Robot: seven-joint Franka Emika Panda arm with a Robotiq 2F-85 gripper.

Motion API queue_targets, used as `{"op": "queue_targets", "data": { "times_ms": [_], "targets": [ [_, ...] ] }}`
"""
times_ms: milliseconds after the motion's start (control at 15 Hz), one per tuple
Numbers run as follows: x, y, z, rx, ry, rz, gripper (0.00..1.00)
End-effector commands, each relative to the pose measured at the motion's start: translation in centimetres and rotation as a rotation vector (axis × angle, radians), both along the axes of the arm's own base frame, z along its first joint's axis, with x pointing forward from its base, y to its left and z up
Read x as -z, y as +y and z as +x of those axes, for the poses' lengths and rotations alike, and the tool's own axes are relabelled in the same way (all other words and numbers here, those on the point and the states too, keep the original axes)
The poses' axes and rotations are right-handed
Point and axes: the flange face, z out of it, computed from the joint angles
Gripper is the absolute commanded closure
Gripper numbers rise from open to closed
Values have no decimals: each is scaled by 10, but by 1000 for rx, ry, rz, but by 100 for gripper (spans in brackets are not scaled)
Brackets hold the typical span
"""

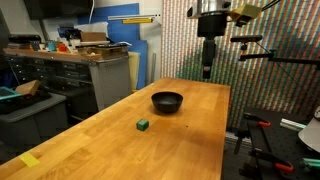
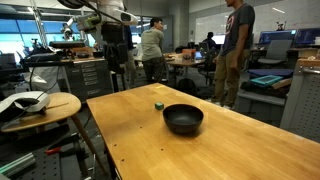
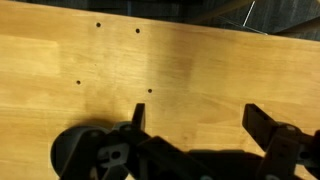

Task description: Pick up the green cube and put it in the black bowl

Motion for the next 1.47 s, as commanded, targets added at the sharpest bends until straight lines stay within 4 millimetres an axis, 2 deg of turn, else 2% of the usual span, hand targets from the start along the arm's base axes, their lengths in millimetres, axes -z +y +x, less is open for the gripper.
{"op": "queue_targets", "data": {
  "times_ms": [0,267,667,1067,1400],
  "targets": [
    [27,42,42,41,-19,14,0],
    [60,65,76,99,-29,19,0],
    [100,78,132,162,-81,-11,0],
    [138,99,172,195,-140,-34,0],
    [171,113,195,196,-152,-57,0]
  ]
}}
